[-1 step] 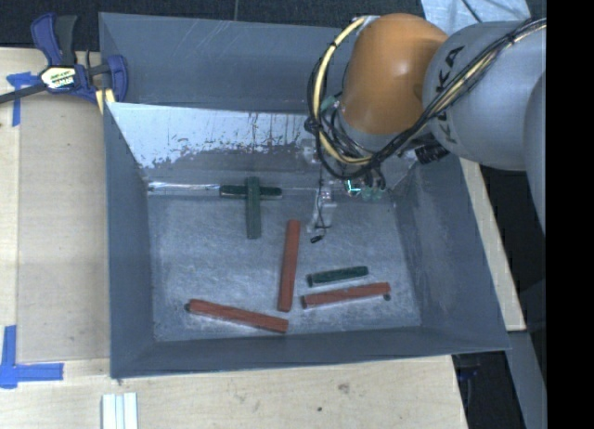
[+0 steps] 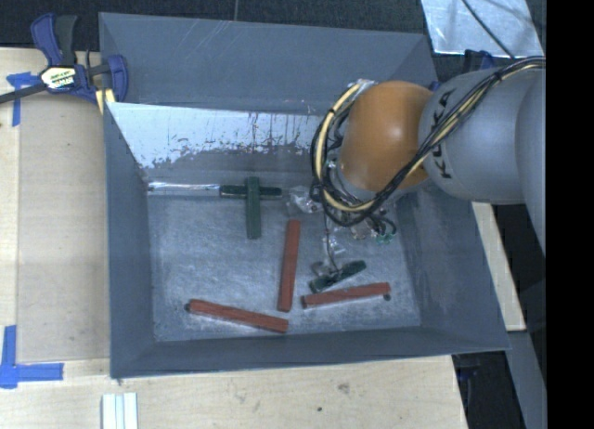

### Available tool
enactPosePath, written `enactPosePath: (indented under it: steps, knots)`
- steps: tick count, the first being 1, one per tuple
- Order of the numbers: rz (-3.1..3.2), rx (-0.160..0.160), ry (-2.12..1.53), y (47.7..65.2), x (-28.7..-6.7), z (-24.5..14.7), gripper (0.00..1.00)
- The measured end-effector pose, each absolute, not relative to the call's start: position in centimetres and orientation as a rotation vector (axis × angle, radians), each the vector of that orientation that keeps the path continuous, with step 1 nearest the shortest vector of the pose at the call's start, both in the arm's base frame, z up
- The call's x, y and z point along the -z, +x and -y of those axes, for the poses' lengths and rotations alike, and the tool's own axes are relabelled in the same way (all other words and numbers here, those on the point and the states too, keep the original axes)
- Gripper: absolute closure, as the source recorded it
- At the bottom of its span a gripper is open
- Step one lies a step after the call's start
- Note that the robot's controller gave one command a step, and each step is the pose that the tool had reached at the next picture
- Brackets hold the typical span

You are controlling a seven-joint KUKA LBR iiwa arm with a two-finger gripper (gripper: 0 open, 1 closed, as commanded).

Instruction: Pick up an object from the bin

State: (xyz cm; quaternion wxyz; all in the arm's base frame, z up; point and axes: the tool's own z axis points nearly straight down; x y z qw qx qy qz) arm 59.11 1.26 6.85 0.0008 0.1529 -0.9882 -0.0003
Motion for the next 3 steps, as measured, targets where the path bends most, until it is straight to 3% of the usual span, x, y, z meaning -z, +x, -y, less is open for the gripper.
enactPosePath:
  steps: [1, 2, 3]
  knots:
    - [2.838, -0.001, 1.363, 59.0, -7.1, -4.3, 0.00]
    - [2.842, 0.001, 1.355, 59.1, -7.1, -4.3, 1.00]
    - [2.854, -0.007, 1.340, 59.3, -26.2, -2.4, 1.00]
